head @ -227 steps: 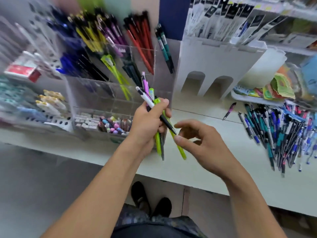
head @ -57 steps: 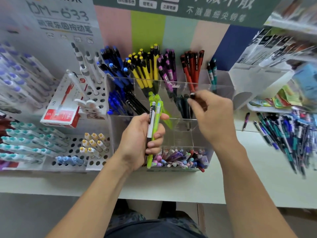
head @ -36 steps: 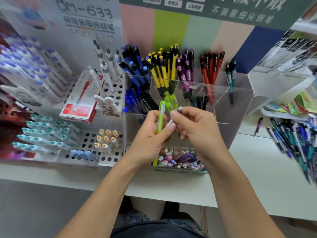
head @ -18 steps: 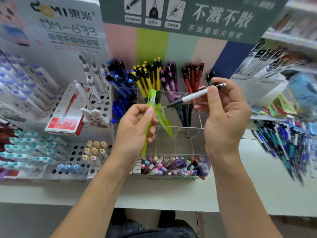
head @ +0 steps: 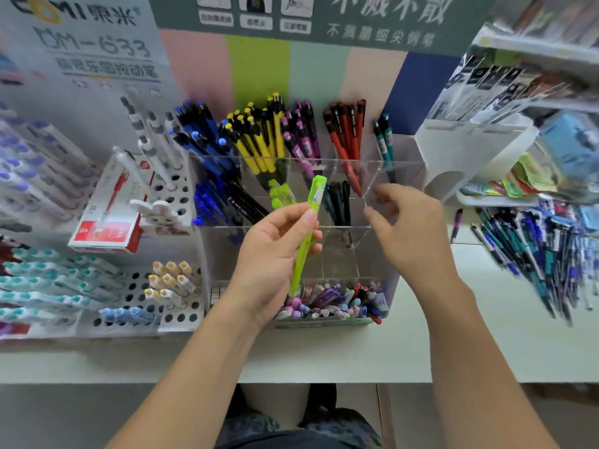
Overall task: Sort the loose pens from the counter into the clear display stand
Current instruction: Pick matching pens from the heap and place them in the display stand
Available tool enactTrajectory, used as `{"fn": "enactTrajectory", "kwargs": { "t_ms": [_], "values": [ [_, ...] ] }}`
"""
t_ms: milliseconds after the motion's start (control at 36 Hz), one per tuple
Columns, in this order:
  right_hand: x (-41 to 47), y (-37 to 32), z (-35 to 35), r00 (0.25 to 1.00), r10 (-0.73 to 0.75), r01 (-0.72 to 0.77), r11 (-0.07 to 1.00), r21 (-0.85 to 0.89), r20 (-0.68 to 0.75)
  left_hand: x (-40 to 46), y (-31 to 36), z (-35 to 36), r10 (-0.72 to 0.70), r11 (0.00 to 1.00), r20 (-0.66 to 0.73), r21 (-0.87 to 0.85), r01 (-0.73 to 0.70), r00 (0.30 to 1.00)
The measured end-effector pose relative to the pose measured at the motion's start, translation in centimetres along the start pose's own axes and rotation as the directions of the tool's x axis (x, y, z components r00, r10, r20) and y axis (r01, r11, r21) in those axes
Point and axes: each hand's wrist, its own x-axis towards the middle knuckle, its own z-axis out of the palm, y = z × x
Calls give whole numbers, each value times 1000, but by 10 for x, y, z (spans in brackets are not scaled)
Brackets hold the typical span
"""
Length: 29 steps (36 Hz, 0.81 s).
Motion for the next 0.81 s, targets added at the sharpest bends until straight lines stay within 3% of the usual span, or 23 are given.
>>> {"fn": "enactTrajectory", "kwargs": {
  "t_ms": [56,111,167,250,361,417,472,556,611,722,806],
  "values": [
    [-9,-24,-5,998,29,-13,964,265,-54,-2,-3,-4,48,998,-21,38,-47,999],
    [-19,-49,-4,997,22,-57,855,515,73,-4,-6,-8,94,992,-34,90,-91,995],
    [-26,-66,4,987,-23,-83,782,618,161,-5,-9,-12,128,986,-41,110,-123,991],
    [-28,-78,12,998,-20,-19,751,660,52,-9,-7,-21,186,972,-65,156,-174,980],
    [-16,-79,2,935,-72,263,798,542,-348,-12,0,-38,316,898,-158,369,-241,936],
    [-7,-78,0,887,-141,340,844,416,-440,-12,3,-46,322,894,-196,386,-229,926],
    [4,-77,7,884,-269,380,890,253,-382,-12,4,-50,284,899,-193,393,-191,939],
    [17,-75,35,933,-357,358,933,44,-45,-10,5,-52,202,904,-147,408,-126,968],
    [16,-73,50,935,-343,346,938,-15,86,-8,5,-53,166,899,-110,425,-104,980],
    [5,-73,56,951,-309,309,951,15,-16,-6,3,-55,173,885,-88,450,-116,981],
    [2,-68,58,961,-275,275,959,75,-8,-3,0,-52,243,855,-99,492,-165,965]
  ]
}}
